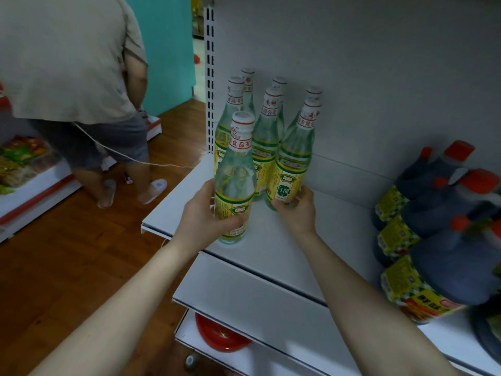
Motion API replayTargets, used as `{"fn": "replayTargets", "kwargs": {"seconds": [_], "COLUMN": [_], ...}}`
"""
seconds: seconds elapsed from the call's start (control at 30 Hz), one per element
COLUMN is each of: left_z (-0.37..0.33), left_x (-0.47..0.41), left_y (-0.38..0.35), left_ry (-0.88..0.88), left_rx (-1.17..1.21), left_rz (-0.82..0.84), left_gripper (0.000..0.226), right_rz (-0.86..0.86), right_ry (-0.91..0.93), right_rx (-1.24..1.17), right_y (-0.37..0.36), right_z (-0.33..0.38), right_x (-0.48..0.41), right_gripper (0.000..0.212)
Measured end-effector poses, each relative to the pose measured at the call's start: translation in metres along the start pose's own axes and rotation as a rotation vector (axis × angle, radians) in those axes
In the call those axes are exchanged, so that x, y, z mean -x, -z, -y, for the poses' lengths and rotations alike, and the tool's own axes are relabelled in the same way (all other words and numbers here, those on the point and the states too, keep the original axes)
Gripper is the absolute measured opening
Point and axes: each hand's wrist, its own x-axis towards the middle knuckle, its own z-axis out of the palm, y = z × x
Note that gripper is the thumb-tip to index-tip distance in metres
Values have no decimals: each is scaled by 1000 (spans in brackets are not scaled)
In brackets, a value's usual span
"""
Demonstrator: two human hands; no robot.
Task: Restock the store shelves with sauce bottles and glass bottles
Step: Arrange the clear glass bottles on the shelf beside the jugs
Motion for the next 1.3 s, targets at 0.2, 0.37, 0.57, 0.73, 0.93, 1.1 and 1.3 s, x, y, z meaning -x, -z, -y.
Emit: {"fn": "replayTargets", "kwargs": {"seconds": [0.2,0.37,0.57,0.73,0.93,1.1,1.3], "left_z": [2,2,2,1,0,0,-2], "left_x": [-1,-2,-2,-1,0,0,1], "left_y": [0,-1,-1,-1,-1,-1,-1], "left_ry": [8,7,2,6,2,13,4], "left_rx": [1,5,-3,-20,-21,-17,-12], "left_rz": [-1,-7,-5,-19,-15,-16,-12], "left_gripper": [67,69,70,69,70,69,68], "right_rz": [-22,-30,-54,-48,-12,-10,-37], "right_ry": [19,42,74,74,55,35,23], "right_rx": [-1,-11,-12,-18,2,51,79], "right_y": [-5,-5,-7,-6,-4,-4,-4], "right_z": [-9,-5,-1,0,3,4,7], "right_x": [2,3,5,5,5,5,6], "right_gripper": [51,46,44,43,46,48,48]}}
